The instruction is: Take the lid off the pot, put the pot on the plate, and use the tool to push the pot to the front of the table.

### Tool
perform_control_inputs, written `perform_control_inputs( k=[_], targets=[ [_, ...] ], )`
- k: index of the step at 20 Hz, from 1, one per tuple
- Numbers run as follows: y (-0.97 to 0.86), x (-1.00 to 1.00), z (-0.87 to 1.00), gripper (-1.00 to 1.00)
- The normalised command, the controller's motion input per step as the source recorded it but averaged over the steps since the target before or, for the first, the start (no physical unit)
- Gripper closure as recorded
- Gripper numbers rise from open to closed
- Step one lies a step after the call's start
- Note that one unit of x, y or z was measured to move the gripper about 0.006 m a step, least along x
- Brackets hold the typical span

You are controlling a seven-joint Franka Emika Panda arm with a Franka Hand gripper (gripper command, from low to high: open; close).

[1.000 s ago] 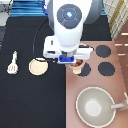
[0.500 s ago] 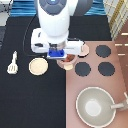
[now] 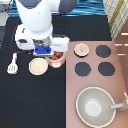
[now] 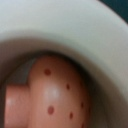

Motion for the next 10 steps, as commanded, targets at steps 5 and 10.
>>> perform_control_inputs(
  k=[5,10],
  targets=[
    [-0.82,-0.58,-0.28,1.0],
    [-0.84,-0.55,-0.48,1.0]
  ],
)
